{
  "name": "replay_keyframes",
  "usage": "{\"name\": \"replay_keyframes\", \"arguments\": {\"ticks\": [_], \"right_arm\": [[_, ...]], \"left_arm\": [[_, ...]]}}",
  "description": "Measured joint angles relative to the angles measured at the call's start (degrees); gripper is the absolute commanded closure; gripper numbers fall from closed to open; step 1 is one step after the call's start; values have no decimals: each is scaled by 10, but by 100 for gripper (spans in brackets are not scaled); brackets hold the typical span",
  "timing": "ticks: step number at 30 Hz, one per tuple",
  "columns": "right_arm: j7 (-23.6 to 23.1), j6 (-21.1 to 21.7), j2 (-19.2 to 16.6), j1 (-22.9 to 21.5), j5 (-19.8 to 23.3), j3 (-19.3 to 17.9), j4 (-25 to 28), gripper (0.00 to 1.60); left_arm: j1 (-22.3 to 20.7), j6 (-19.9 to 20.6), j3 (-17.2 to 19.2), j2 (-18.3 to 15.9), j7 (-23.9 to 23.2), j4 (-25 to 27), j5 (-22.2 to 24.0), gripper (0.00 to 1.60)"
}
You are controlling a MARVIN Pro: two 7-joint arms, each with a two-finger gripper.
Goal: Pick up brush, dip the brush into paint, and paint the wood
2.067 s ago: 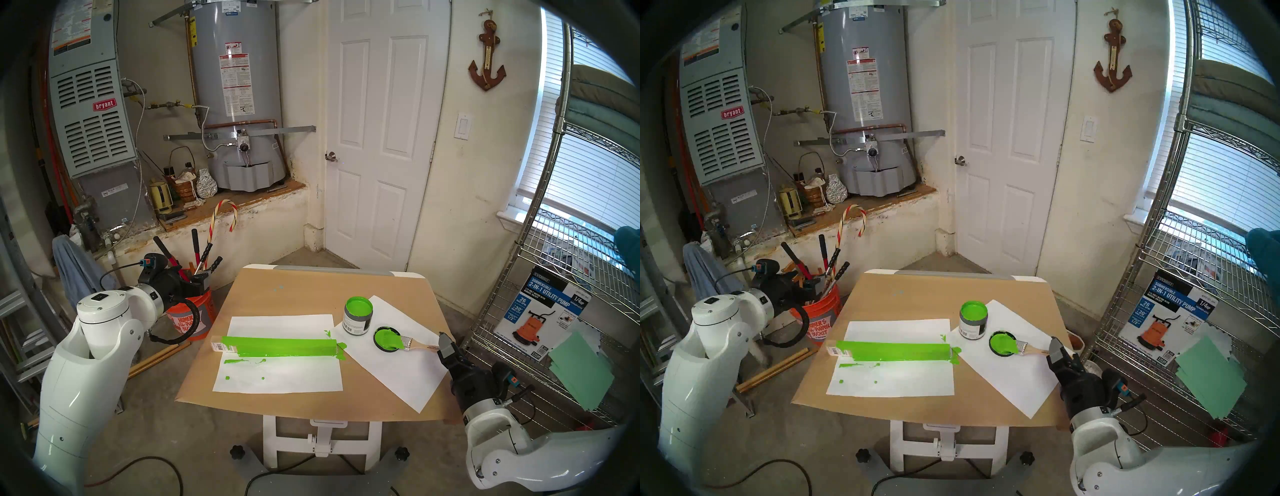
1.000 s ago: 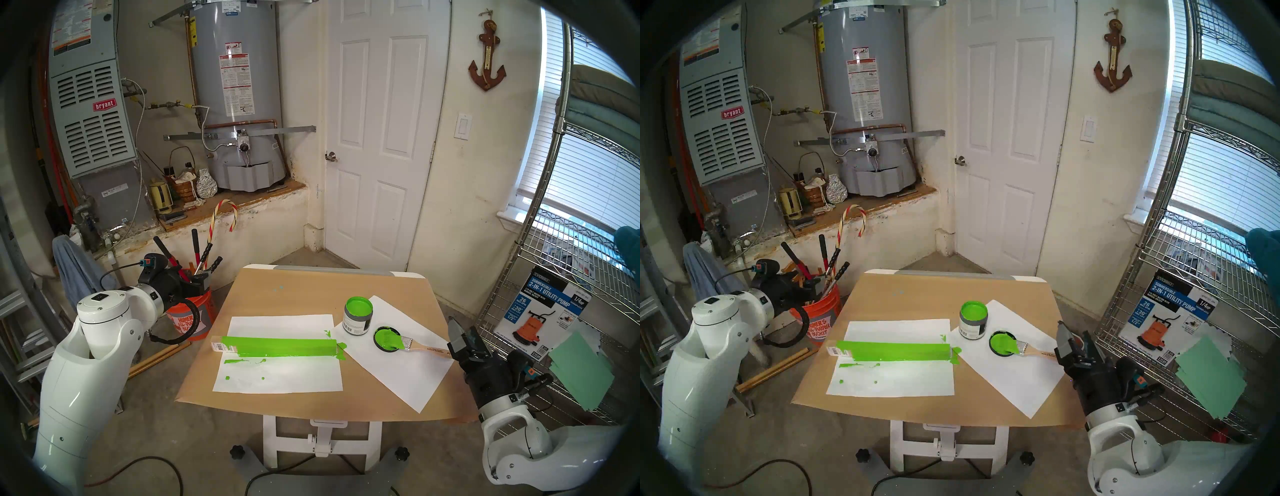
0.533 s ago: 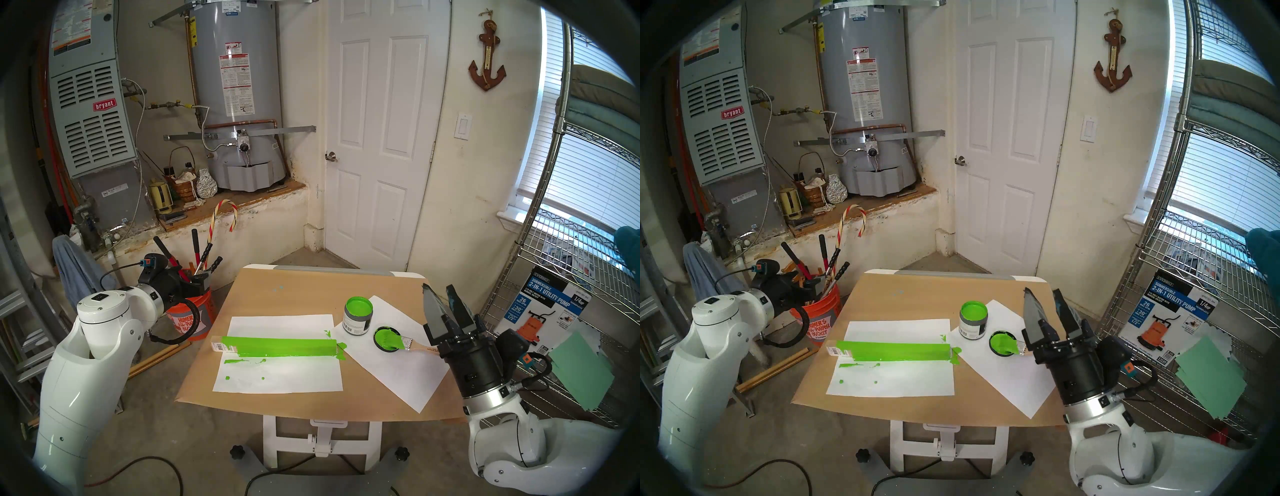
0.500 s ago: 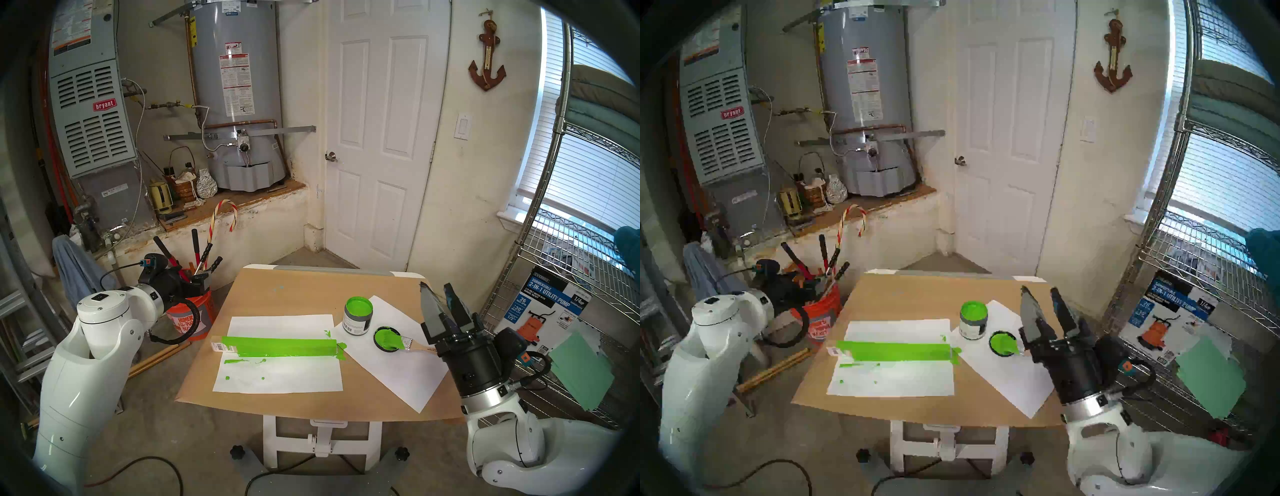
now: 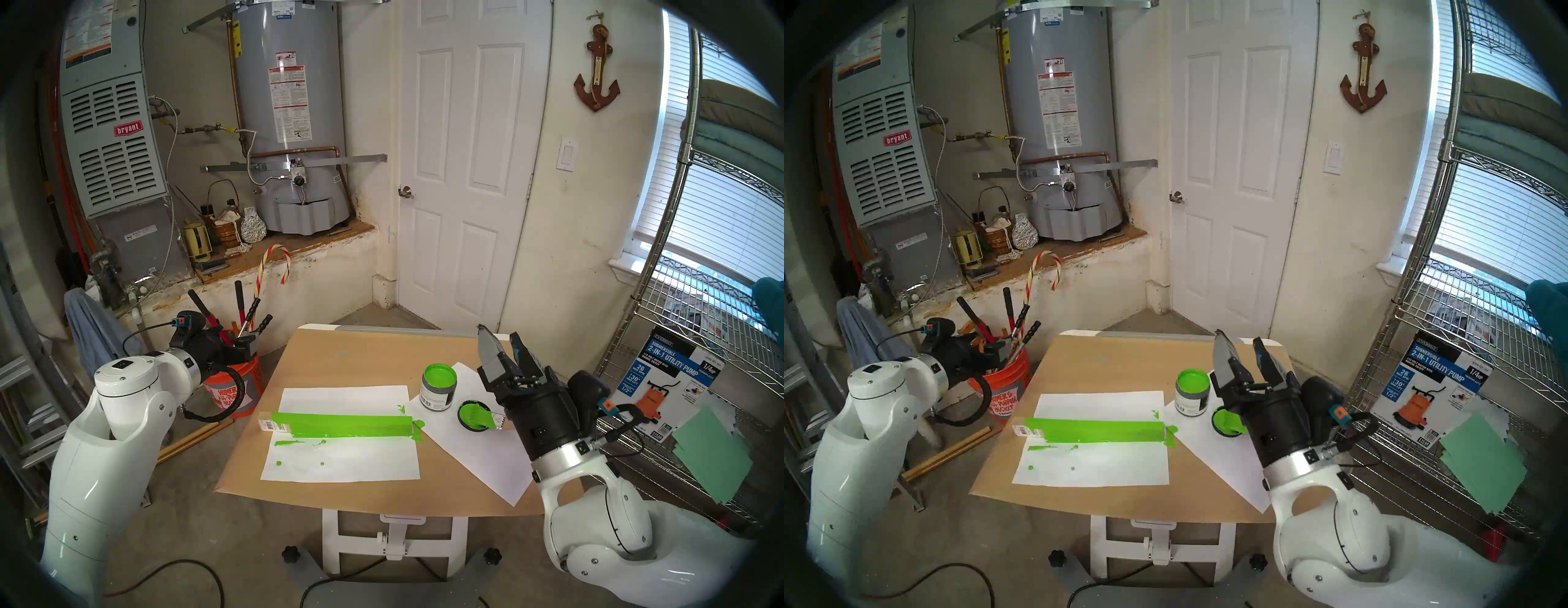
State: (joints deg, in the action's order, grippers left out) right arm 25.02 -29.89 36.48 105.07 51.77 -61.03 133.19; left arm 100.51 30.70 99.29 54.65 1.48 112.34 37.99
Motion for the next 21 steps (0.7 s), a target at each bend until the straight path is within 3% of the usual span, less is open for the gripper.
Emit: {"name": "replay_keyframes", "arguments": {"ticks": [7,21], "right_arm": [[18,80,27,-42,-23,-34,-9,0],[61,224,91,-124,-95,-74,-95,0]], "left_arm": [[0,0,0,0,0,0,0,0],[0,0,0,0,0,0,0,0]]}}
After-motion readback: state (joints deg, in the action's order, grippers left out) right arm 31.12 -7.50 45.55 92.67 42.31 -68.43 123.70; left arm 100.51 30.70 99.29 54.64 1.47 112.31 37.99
